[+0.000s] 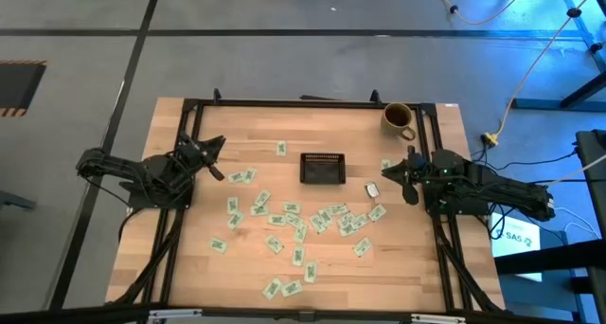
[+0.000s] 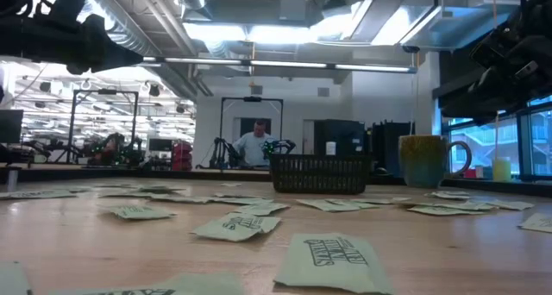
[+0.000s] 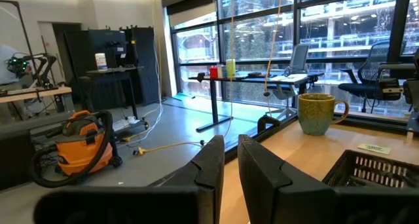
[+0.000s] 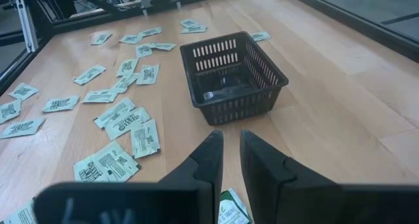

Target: Pick and place Stevia / Truvia into bins

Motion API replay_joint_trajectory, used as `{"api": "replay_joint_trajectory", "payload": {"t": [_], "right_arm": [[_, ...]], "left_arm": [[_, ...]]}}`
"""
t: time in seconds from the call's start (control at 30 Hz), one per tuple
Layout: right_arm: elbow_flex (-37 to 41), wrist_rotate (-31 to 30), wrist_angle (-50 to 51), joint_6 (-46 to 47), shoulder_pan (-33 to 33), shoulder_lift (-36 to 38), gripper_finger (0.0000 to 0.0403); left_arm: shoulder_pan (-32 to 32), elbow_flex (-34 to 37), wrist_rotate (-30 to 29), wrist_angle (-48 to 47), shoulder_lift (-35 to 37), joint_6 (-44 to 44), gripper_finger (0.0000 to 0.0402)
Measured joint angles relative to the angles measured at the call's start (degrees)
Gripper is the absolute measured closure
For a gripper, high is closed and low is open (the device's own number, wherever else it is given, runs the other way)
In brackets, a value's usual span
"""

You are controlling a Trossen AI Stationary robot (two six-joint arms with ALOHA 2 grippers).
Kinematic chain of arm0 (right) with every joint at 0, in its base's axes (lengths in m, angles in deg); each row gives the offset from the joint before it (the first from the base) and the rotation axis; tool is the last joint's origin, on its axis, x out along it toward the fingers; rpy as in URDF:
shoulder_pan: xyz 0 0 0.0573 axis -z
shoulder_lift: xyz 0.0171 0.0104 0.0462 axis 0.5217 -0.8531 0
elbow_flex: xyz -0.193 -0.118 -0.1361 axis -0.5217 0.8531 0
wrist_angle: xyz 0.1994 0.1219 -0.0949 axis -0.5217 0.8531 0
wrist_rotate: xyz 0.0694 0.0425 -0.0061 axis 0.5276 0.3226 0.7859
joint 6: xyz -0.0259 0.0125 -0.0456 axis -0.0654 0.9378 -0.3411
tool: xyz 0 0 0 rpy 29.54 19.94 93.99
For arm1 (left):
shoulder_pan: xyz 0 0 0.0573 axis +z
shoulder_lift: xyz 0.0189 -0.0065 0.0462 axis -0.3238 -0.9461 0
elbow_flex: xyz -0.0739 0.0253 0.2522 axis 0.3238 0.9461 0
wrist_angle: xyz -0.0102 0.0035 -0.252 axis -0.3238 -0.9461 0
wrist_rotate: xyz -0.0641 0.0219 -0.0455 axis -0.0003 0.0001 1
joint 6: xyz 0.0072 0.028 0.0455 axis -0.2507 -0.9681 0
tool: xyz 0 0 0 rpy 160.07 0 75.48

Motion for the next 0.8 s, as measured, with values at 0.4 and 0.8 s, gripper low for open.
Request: {"api": "replay_joint_trajectory", "payload": {"t": [0.4, 0.8], "right_arm": [[0.00, -0.01, -0.01, -0.01, 0.01, 0.00, 0.0346], [0.01, -0.02, 0.00, -0.09, 0.00, 0.01, 0.0346]], "left_arm": [[0.01, 0.02, 0.00, -0.01, 0.01, 0.00, 0.0359], [0.00, 0.01, 0.00, -0.02, 0.01, -0.01, 0.0361]]}}
